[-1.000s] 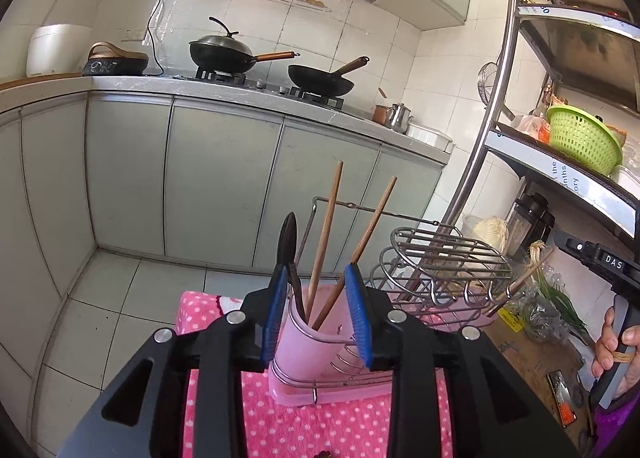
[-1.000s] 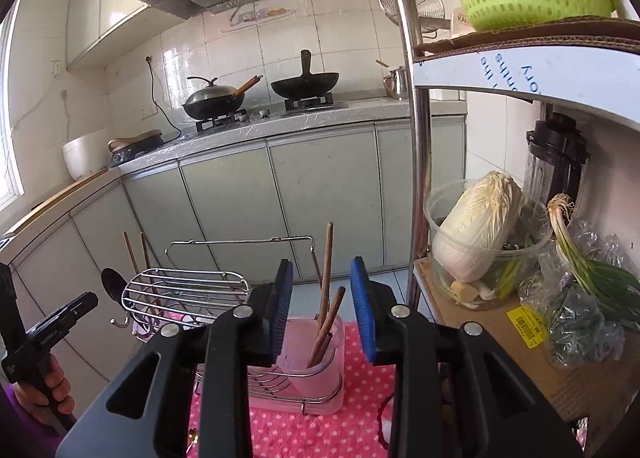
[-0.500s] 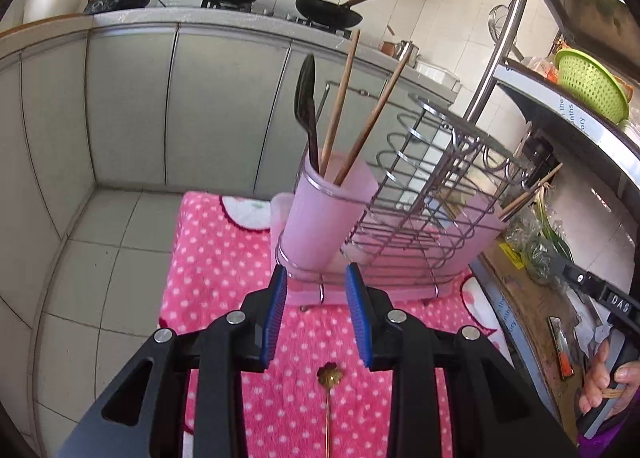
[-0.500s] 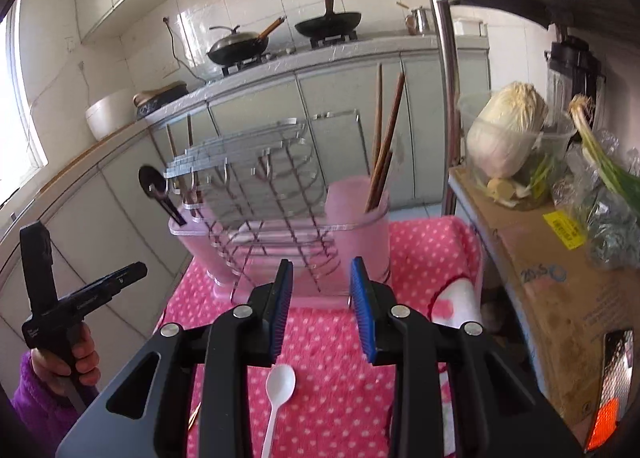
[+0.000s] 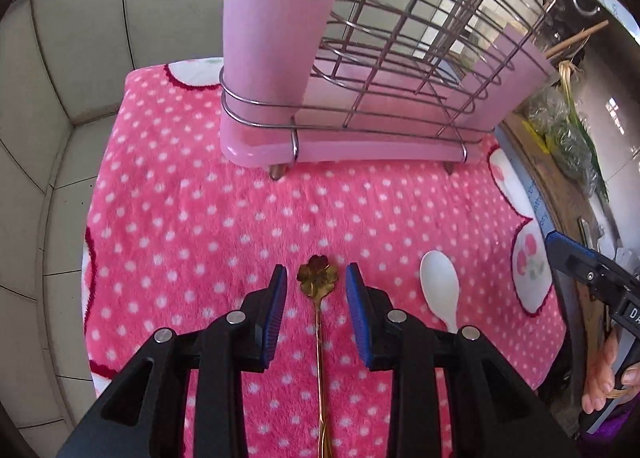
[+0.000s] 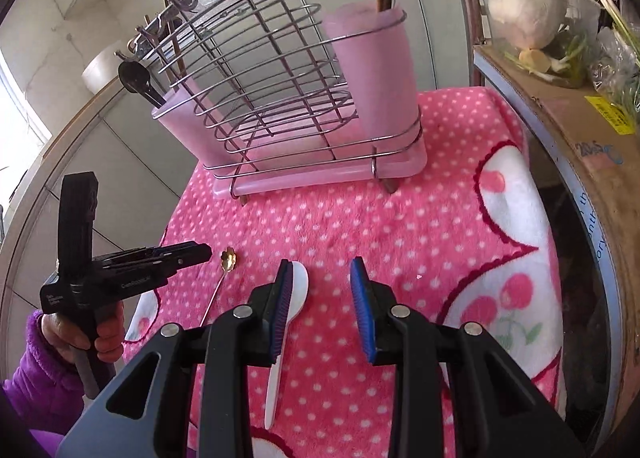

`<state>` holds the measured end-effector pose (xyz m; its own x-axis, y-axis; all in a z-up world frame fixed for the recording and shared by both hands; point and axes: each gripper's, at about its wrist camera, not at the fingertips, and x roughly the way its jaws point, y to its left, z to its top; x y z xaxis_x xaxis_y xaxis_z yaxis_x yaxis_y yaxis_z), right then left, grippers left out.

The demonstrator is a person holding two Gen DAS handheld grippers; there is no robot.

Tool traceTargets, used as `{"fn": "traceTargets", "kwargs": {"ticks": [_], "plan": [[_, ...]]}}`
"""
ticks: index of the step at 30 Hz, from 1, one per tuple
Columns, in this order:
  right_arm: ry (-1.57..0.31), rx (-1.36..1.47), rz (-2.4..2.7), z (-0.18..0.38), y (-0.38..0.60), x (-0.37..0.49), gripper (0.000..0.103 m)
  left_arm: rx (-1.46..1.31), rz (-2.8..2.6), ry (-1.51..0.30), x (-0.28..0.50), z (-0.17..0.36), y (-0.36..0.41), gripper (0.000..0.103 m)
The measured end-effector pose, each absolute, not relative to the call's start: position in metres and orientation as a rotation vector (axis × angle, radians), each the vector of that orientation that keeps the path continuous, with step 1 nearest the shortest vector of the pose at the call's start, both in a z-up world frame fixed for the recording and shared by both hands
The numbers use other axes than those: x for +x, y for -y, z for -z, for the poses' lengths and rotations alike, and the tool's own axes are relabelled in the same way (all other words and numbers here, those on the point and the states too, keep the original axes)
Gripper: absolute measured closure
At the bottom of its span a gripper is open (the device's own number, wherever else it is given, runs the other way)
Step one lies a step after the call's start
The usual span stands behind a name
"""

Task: Organize utensils
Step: 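Grasp the gold spoon with the left tool while the right tool approaches the white spoon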

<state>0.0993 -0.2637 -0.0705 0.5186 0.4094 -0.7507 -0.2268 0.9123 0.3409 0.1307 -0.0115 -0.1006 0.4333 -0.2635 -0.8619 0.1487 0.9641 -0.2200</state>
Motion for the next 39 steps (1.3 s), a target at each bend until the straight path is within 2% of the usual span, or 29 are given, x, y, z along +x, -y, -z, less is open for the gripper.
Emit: {"fn": "traceTargets", "kwargs": {"ticks": [6,13,15,17,20,28,39], "plan": [[-0.975,0.218,-0.396,0.081,0.267,0.102,0.073,-0.01,0.203,-1.124,0.142,0.119,0.023,0.074],[-0.987,0.229,-0.402,0.087,0.268,0.105,0.073,-0.005,0.216,-1.127,0.147,0.128,0.028,0.074],[-0.993,0.235,-0.405,0.089,0.268,0.107,0.073,-0.002,0.222,-1.122,0.147,0.128,0.03,0.08],[-0.998,0.241,-0.41,0.09,0.267,0.107,0.073,0.003,0.239,-1.122,0.148,0.127,0.034,0.094],[-1.003,0.25,-0.423,0.091,0.267,0.108,0.073,-0.008,0.25,-1.109,0.15,0.123,0.037,0.098],[-1.129,0.387,-0.509,0.119,0.263,0.128,0.073,-0.069,0.255,-1.089,0.142,0.108,0.02,0.099],[-1.195,0.235,-0.534,0.129,0.221,0.15,0.073,-0.173,0.288,-1.013,0.13,0.08,-0.003,0.101]]}}
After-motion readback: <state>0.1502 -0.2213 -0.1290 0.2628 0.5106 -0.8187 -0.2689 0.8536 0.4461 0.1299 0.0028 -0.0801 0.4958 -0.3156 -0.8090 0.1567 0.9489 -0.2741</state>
